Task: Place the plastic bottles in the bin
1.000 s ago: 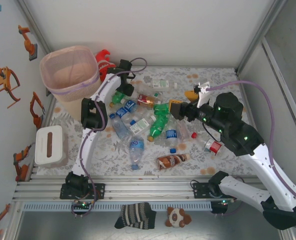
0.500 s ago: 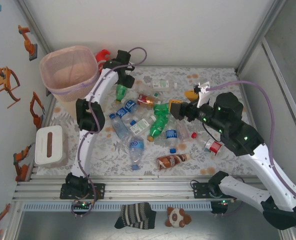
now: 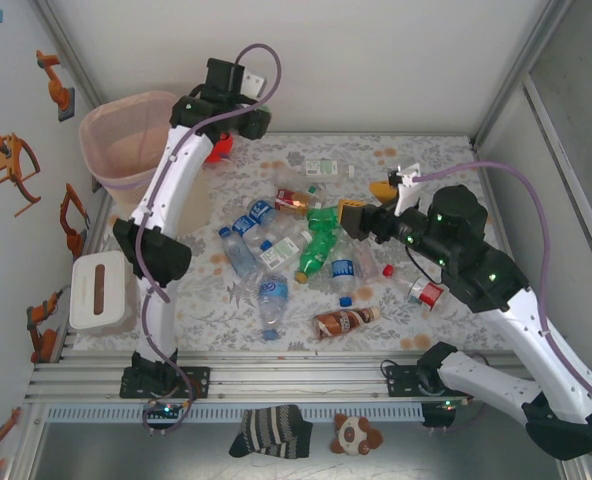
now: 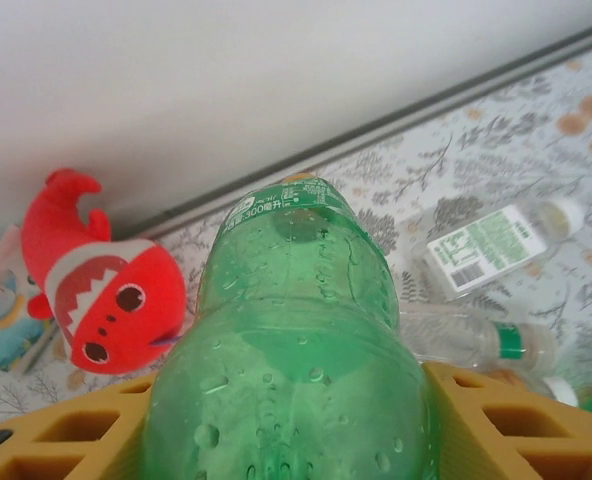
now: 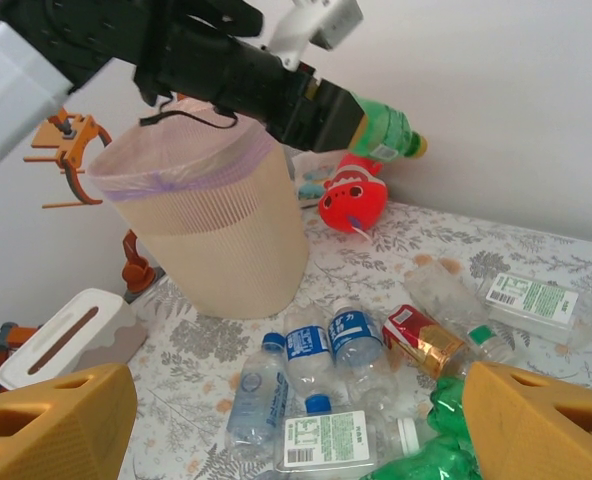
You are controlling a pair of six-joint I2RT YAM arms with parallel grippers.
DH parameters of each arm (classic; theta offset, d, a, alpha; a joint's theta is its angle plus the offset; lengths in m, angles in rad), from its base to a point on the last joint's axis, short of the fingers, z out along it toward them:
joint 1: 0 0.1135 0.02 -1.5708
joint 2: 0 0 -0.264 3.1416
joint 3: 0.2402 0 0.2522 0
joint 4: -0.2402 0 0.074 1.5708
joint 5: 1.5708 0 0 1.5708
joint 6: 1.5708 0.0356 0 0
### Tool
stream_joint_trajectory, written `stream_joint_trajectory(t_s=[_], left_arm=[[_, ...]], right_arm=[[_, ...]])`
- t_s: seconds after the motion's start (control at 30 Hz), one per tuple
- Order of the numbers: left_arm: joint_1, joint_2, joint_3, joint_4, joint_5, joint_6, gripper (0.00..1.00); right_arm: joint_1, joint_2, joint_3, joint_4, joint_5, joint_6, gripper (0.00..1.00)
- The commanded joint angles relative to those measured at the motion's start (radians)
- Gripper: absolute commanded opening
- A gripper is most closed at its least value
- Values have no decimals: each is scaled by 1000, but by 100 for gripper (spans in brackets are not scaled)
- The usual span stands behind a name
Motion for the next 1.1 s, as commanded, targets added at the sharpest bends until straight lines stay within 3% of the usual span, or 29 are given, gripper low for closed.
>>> stream_joint_trajectory(t_s=[0.0, 0.23, 0.47, 0.8, 1.07], left_arm=[[-8, -88, 7, 13, 15, -12, 55], [-10, -250, -54, 26, -36, -4, 54], [5, -437, -238, 20, -194, 20, 54], [149, -591, -415, -70, -286, -51, 54], [189, -644, -631, 16, -479, -66, 52]], right_arm=[[5, -26, 8, 24, 1, 7, 84], [5, -26, 8, 31, -11, 6, 84], [5, -40, -26, 62, -25, 15, 84], [4, -33, -50, 92, -41, 9, 84], [5, 13, -61, 118, -58, 3, 84]])
